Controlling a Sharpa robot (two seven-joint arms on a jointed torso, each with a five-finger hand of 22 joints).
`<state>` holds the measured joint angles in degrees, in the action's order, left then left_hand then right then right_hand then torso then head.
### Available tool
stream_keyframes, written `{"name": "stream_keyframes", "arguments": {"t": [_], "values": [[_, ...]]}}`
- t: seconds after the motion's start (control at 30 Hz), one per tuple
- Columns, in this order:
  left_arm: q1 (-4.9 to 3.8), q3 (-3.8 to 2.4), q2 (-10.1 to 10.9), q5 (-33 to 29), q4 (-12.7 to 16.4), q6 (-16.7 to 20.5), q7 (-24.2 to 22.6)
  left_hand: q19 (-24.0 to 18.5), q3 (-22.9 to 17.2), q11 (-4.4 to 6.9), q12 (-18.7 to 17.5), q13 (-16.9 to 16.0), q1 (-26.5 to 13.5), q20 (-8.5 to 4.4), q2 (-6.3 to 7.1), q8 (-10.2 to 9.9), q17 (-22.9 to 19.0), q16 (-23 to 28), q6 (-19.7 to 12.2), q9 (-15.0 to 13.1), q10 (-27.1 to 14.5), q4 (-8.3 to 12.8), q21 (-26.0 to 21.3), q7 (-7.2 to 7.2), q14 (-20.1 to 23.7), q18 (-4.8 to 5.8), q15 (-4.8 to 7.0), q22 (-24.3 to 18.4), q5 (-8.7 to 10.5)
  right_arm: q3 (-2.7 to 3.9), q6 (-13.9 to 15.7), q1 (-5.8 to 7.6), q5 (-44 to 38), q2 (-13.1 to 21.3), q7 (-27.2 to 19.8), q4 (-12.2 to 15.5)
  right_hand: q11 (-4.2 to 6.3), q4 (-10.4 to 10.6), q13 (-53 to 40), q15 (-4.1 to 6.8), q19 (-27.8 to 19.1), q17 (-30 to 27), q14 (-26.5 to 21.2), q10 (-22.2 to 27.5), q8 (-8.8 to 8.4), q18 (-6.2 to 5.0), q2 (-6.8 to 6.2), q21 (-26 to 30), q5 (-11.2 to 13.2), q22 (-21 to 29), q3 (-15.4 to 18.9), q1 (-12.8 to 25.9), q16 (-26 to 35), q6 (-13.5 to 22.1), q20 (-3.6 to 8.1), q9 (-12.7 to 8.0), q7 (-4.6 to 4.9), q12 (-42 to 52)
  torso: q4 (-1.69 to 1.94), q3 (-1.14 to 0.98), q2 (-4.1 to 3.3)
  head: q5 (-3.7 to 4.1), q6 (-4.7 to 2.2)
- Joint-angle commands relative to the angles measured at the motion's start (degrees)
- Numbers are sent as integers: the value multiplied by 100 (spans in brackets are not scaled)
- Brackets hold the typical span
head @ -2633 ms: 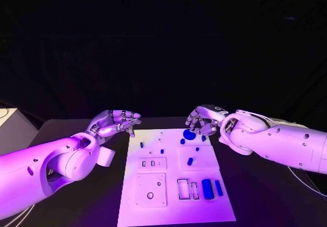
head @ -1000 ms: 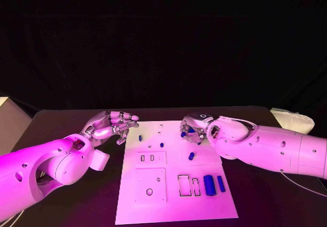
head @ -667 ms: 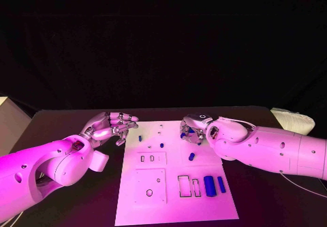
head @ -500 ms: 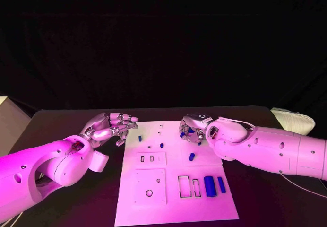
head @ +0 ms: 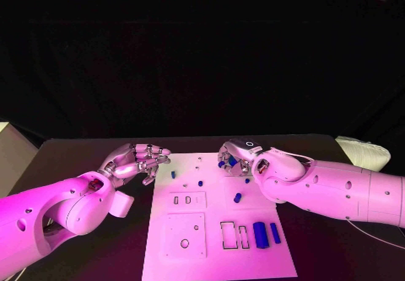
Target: Assemble the parts on the task board
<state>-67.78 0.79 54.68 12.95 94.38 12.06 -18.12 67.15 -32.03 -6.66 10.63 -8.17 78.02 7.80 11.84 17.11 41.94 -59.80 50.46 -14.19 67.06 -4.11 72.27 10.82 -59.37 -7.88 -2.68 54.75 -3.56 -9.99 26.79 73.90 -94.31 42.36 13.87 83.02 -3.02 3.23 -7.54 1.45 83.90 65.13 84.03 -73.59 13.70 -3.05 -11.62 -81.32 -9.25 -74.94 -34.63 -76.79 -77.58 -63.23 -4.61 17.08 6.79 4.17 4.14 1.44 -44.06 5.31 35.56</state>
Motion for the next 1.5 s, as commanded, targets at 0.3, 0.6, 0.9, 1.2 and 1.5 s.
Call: {"name": "stream_keyframes", "arguments": {"t": [0.3,0.6,0.9,1.2,1.5], "values": [[-16,-5,-11,-16,5,-116,-21,11,-31,4,-23,-6,-48,35,-8,-33,1,18,-38,-7,-51,3,7,10,40,75,-4,4,17,24,388,88,-98,-357,114,-213,4,-37,-2,17,149,-5,175,-39,133,41,64,4,-46,-241,-8,-86,-18,24,44,328,2,-15,21,4,-47,22,-8],[-22,-6,-24,-17,4,-128,-20,8,-42,3,-19,-11,-40,38,-15,-34,4,18,-42,-9,-56,14,15,10,43,74,-5,12,18,25,286,95,-18,-713,86,-531,1,-37,-3,15,145,-8,174,-36,134,39,55,10,-49,-233,-5,-75,-18,32,43,335,4,-19,31,5,-70,-8,8],[-26,-6,-30,-17,5,-138,-17,8,-42,3,-19,-11,-40,38,-15,-34,4,18,-42,-9,-56,14,15,10,43,74,-5,12,18,24,249,81,-2,-933,135,-758,-6,-36,-4,10,137,-25,169,-20,133,35,41,23,-56,-217,-6,-51,-13,58,39,352,10,-31,45,15,-84,-27,13],[-28,-6,-40,-17,-3,-140,-14,8,-42,3,-19,-11,-40,38,-15,-34,4,18,-42,-9,-56,14,15,10,43,74,-5,12,18,24,165,80,35,-1049,115,-863,-12,-35,-6,4,134,-29,167,-7,132,35,30,25,-53,-216,-7,-30,-14,80,35,365,16,-38,44,17,-103,-35,40],[-29,-6,-46,-17,-6,-146,-13,8,-42,3,-19,-11,-40,38,-15,-34,4,18,-42,-9,-56,14,15,10,43,74,-5,12,18,24,116,78,106,-1109,85,-932,-18,-34,-6,0,126,-44,163,8,128,31,26,38,-34,-200,-12,-18,-9,102,31,376,21,-45,52,22,-111,-37,91]]}}
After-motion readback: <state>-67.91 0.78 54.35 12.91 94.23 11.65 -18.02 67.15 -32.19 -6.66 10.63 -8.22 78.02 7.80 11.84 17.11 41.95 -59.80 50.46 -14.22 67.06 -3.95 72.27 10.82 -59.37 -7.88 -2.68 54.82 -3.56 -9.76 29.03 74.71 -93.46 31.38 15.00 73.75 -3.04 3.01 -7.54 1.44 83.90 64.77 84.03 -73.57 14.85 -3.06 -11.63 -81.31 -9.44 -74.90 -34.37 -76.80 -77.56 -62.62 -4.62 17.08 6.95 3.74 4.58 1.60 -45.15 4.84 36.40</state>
